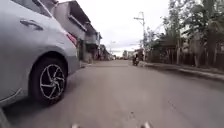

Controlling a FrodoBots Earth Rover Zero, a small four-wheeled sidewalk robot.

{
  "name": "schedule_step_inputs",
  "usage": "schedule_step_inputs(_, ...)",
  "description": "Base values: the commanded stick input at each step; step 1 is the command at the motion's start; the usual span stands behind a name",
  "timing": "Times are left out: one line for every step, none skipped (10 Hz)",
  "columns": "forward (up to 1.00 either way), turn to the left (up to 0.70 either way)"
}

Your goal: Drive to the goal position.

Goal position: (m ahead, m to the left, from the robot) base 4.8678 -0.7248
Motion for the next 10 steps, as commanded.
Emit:
schedule_step_inputs(0.85, 0.00)
schedule_step_inputs(0.85, 0.00)
schedule_step_inputs(0.85, 0.00)
schedule_step_inputs(0.85, 0.00)
schedule_step_inputs(0.85, 0.00)
schedule_step_inputs(0.85, 0.00)
schedule_step_inputs(0.85, 0.00)
schedule_step_inputs(0.85, 0.00)
schedule_step_inputs(0.85, 0.00)
schedule_step_inputs(0.85, 0.00)
